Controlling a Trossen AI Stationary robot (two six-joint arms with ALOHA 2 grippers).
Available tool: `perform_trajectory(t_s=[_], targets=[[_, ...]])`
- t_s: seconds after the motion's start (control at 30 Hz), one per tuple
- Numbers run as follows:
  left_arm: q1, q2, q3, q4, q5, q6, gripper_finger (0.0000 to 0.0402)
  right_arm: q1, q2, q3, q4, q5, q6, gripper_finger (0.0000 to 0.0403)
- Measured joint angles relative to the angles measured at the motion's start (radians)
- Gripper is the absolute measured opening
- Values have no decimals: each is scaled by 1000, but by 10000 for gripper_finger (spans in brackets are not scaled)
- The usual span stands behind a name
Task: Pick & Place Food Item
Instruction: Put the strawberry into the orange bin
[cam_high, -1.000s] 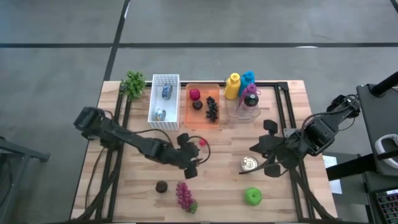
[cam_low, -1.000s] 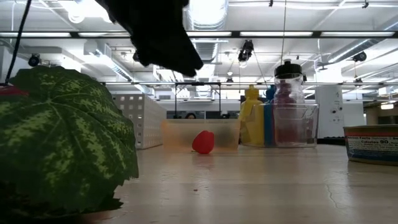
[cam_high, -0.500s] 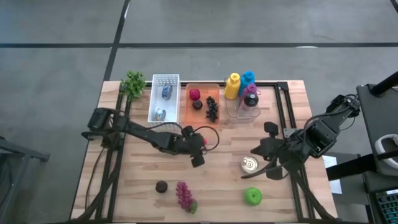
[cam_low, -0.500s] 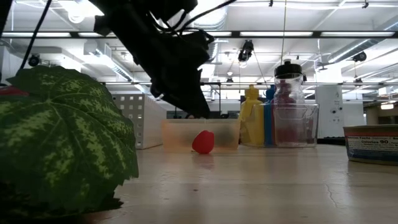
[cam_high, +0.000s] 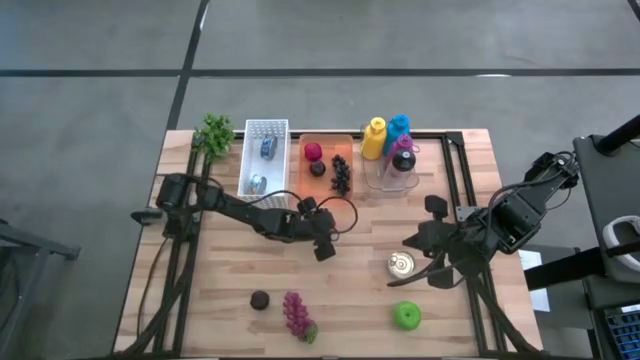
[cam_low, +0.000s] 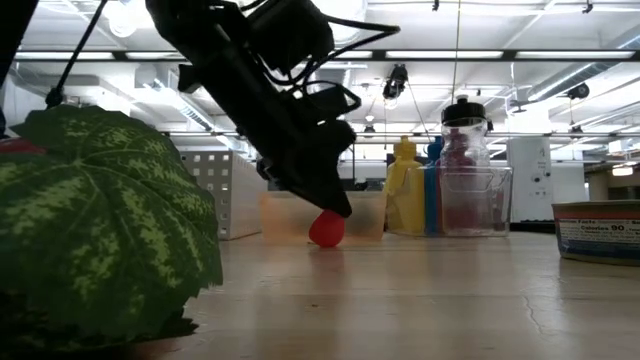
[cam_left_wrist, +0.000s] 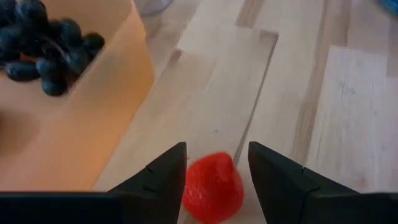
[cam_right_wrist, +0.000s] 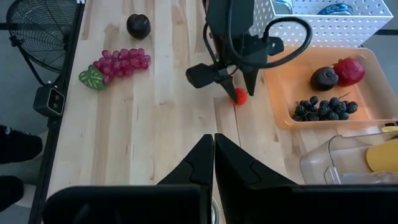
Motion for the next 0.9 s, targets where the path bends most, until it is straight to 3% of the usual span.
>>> perform_trajectory(t_s=[0.9], targets=[[1, 42, -7, -43, 34, -8, 199, 0, 0, 0, 1, -1, 0, 8]])
